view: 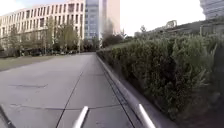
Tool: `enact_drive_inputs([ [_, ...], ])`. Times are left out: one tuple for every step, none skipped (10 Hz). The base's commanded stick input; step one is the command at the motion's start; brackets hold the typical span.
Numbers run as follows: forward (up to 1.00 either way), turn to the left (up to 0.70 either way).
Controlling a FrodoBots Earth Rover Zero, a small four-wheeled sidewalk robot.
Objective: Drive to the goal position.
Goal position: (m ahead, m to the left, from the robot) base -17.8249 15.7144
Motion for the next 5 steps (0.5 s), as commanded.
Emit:
enact_drive_inputs([
  [0.0, 0.0],
  [0.0, 0.0],
  [0.0, 0.0],
  [0.0, 0.0],
  [0.0, 0.28],
])
